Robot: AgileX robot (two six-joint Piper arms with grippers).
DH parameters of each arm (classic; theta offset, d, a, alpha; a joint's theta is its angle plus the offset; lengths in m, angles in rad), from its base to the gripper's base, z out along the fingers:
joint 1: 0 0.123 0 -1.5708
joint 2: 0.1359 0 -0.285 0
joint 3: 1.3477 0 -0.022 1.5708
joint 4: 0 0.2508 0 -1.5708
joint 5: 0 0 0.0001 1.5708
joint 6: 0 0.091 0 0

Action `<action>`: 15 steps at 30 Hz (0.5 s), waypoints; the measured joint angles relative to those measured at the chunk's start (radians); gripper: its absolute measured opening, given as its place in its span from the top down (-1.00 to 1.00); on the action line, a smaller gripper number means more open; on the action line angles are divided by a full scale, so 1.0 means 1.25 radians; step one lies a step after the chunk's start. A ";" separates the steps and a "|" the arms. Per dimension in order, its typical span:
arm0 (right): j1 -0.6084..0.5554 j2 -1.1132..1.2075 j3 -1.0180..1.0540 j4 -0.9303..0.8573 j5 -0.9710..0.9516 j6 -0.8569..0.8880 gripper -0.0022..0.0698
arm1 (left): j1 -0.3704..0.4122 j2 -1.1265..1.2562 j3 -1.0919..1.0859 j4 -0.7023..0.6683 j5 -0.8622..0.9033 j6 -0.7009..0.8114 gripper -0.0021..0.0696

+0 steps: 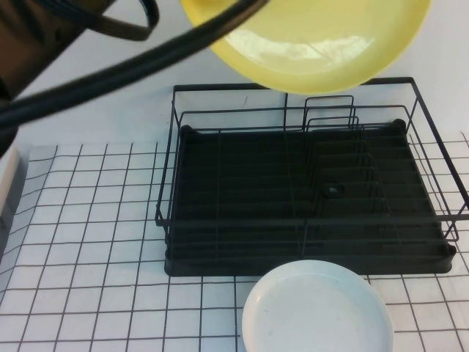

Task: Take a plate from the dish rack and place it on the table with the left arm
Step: Place the plate from the table

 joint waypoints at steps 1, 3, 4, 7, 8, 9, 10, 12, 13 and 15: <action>0.000 0.000 0.000 0.000 0.000 0.000 0.95 | 0.000 0.000 0.005 0.002 0.010 -0.024 0.94; 0.000 0.000 0.000 0.000 0.000 0.000 0.95 | 0.000 -0.002 0.021 0.003 0.016 -0.076 0.94; 0.000 0.000 0.000 0.000 0.000 0.000 0.95 | 0.000 -0.002 0.031 0.003 0.016 -0.108 0.94; 0.000 0.000 0.000 0.000 0.000 0.000 0.95 | 0.000 -0.005 0.066 0.005 0.024 -0.204 0.94; 0.000 0.000 0.000 0.000 0.000 0.000 0.95 | 0.000 -0.005 0.081 0.005 0.033 -0.242 0.94; 0.000 0.000 0.000 0.000 0.000 0.000 0.95 | 0.000 -0.006 0.095 0.005 0.044 -0.283 0.94; 0.000 0.000 0.000 0.000 0.000 0.000 0.95 | 0.000 -0.008 0.113 0.005 0.063 -0.322 0.94; 0.000 0.000 0.000 0.000 0.000 0.000 0.95 | 0.000 -0.009 0.145 0.005 0.108 -0.376 0.94; 0.000 0.000 0.000 0.000 0.000 0.000 0.95 | 0.000 -0.009 0.159 0.005 0.136 -0.395 0.94; 0.000 0.000 0.000 0.000 0.000 0.000 0.95 | 0.000 -0.009 0.180 0.006 0.192 -0.410 0.94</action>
